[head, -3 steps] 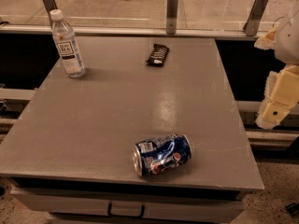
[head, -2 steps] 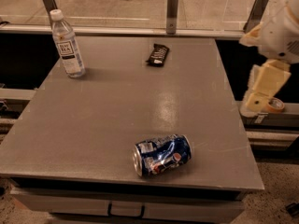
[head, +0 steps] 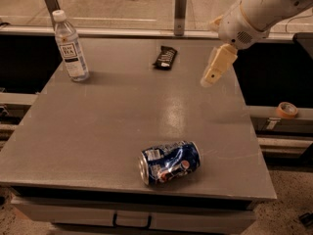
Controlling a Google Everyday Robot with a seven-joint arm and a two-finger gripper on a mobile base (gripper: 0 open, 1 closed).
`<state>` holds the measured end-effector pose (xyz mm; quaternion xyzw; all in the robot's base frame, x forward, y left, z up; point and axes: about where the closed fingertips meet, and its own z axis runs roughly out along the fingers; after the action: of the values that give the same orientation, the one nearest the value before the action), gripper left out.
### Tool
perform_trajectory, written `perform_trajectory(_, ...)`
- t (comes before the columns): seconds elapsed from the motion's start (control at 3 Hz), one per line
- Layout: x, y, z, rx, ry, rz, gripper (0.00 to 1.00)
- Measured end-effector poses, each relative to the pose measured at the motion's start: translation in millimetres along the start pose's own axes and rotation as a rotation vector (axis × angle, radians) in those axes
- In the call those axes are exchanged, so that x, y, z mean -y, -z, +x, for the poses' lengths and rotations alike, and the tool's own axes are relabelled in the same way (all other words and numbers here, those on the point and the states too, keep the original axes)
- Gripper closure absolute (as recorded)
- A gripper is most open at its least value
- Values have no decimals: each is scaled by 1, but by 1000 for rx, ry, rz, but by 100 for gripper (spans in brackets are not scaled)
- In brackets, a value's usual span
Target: Move rxbar chocolate near pepsi can
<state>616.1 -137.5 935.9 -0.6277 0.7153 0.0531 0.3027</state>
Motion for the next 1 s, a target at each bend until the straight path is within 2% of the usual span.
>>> perform_trajectory(0.33,0,0,0,0,0,0,0)
perform_trajectory(0.67,14,-30,-5,42,-35,-2,0)
perform_trajectory(1.0,38,-64,-9,102,-71,8,0)
